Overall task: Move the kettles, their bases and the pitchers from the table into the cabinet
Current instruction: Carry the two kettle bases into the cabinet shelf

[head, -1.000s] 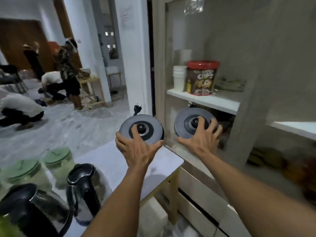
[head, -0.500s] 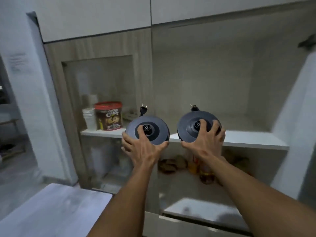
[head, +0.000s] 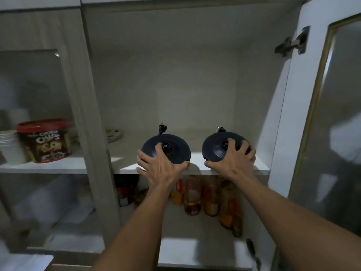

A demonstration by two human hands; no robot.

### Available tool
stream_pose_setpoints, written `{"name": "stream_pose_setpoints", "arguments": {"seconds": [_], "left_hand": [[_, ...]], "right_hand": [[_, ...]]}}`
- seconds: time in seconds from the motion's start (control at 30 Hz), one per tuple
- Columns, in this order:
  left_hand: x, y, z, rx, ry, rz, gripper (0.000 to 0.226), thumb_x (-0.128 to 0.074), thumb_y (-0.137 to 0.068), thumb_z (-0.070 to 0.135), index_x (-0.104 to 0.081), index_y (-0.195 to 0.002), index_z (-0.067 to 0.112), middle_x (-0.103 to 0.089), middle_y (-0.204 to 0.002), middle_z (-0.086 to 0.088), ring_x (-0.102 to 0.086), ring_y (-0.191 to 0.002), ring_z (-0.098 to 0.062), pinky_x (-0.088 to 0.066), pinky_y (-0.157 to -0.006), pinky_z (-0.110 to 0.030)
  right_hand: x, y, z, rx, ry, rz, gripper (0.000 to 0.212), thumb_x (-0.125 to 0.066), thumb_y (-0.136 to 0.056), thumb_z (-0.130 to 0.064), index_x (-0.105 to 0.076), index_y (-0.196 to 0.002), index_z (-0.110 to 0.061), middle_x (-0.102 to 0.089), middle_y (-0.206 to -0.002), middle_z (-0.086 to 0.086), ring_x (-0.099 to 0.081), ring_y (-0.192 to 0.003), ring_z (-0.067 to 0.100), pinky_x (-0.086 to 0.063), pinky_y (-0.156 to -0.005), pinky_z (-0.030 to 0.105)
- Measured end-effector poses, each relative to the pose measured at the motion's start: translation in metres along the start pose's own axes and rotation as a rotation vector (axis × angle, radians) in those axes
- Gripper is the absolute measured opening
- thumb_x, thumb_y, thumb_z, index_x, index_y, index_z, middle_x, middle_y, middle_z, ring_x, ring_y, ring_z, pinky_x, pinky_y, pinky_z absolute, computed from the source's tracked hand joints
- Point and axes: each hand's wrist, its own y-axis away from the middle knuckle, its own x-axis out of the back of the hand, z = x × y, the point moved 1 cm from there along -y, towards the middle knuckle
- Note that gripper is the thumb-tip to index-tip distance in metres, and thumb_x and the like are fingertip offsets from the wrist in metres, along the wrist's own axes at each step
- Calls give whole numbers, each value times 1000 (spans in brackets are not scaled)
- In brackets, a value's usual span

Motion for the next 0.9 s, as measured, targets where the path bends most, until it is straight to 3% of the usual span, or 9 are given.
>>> {"name": "stream_pose_setpoints", "arguments": {"seconds": [0.3,0.4,0.53,0.67,0.8,0.9], "left_hand": [[-96,-102,22,45,-10,-67,101,-76,-48,75,-34,-130,33,-20,-149,-24,-19,-140,-44,-23,-111,-57],[-128,-142,24,65,-53,-126,108,-75,-47,76,-33,-136,32,-24,-145,-23,-26,-135,-44,-28,-109,-57],[-170,-181,22,68,-47,-178,116,-75,-49,74,-33,-145,24,-24,-148,-26,-27,-136,-46,-27,-108,-58],[-197,-209,22,142,-68,-304,121,-69,-53,77,-25,-153,26,-14,-159,-23,-15,-146,-45,-13,-114,-63],[-201,-206,25,90,-141,-173,117,-68,-51,81,-28,-148,30,-27,-148,-30,-28,-137,-42,-9,-112,-64],[-189,-197,24,86,-67,-188,127,-71,-52,80,-13,-153,27,-15,-153,-33,-18,-143,-46,-12,-113,-64]], "right_hand": [[-70,-118,8,-61,3,-90,112,-73,-54,-73,-25,-144,-28,-21,-149,18,-25,-134,48,-31,-107,51],[-100,-153,2,-100,20,-144,115,-74,-52,-74,-25,-145,-27,-23,-150,19,-25,-135,48,-33,-108,53],[-140,-194,0,-90,46,-135,124,-56,-40,-88,-24,-146,-33,-41,-140,17,-40,-125,46,-38,-102,50],[-156,-223,2,-92,17,-214,123,-54,-43,-88,-13,-149,-41,-33,-145,16,-33,-131,45,-29,-109,49],[-156,-226,5,-71,8,-220,122,-57,-49,-87,-11,-151,-39,-24,-150,15,-25,-135,47,-26,-111,50],[-155,-218,5,-53,49,-204,121,-49,-53,-92,-2,-150,-36,-14,-156,14,-11,-143,47,-17,-112,60]]}}
